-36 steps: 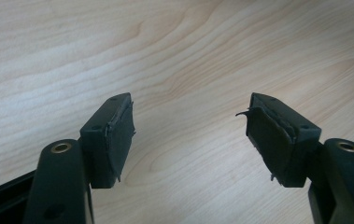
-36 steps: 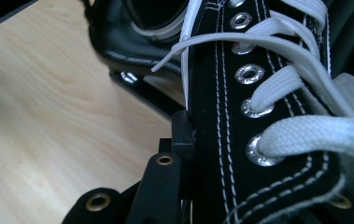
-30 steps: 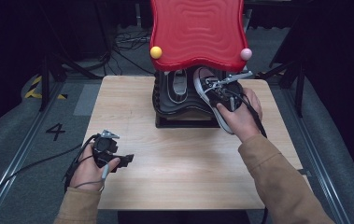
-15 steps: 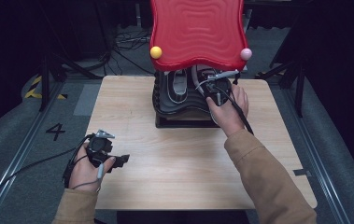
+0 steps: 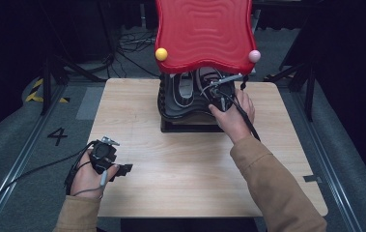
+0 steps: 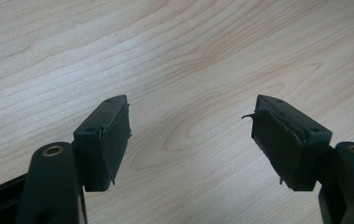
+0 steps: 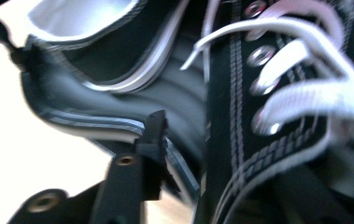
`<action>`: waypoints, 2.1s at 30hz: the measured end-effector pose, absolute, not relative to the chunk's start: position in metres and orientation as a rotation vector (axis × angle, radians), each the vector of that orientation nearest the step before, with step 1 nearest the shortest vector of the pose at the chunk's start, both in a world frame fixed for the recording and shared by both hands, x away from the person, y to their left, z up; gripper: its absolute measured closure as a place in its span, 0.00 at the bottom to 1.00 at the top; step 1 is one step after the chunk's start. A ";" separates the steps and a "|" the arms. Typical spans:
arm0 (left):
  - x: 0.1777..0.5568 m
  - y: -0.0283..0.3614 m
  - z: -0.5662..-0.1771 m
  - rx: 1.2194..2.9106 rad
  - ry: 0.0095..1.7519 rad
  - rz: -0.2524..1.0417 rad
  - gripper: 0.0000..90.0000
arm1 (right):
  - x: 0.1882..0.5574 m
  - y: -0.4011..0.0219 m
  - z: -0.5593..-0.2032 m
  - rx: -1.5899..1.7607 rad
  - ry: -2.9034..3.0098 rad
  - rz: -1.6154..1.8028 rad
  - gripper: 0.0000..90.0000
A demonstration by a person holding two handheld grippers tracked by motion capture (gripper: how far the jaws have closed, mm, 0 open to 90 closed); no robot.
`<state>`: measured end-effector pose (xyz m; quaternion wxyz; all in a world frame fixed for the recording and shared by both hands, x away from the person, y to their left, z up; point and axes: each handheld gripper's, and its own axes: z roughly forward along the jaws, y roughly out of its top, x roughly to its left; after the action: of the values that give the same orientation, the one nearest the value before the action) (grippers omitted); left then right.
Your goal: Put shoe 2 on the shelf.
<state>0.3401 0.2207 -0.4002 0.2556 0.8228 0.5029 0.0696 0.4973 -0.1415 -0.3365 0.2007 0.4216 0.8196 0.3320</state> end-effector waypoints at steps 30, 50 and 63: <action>0.364 0.194 -0.396 2.291 1.284 0.148 0.31 | 0.414 -0.246 -0.327 1.077 2.586 1.015 1.00; 0.360 0.204 -0.399 2.270 1.323 0.146 0.31 | 0.438 -0.231 -0.354 0.899 2.614 1.079 1.00; 0.359 0.204 -0.399 2.270 1.315 0.139 0.31 | 0.441 -0.171 -0.360 0.804 2.670 1.057 1.00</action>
<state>0.3592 0.2041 -0.3986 0.2546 0.8355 0.4842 0.0511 0.4412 -0.1712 -0.3596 0.0797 0.2689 0.8925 0.3533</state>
